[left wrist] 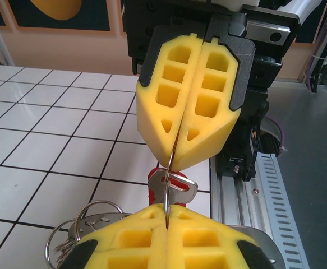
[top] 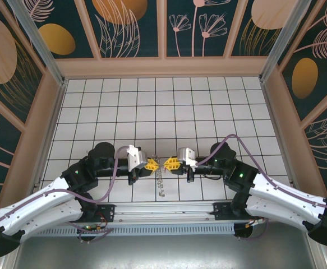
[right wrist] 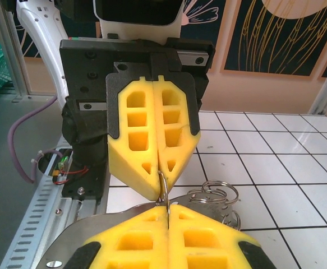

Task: Put the keys on the keyring

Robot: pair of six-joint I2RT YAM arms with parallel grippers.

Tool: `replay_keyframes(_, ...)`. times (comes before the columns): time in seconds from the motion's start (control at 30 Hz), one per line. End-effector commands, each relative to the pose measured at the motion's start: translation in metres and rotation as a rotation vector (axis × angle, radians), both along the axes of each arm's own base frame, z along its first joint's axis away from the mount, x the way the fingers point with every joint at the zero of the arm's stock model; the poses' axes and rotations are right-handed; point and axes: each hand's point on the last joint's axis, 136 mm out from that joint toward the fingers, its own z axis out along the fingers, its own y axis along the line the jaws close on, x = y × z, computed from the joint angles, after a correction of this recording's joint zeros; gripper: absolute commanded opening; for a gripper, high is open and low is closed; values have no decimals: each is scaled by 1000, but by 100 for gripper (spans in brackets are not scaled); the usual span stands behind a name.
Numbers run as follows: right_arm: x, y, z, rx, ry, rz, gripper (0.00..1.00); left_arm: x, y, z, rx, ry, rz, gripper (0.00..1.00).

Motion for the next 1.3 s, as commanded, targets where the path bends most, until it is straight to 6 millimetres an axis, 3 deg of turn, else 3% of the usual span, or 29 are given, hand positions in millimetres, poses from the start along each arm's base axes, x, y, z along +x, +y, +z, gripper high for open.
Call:
replay_keyframes(0.0, -2, 1, 15, 44, -4, 20, 0, -4, -3, 18, -43, -38, -28, 0)
replay_keyframes(1.27, -9, 0, 16, 42, 0, 54, 0, -2, -3, 17, -37, -39, -21, 0)
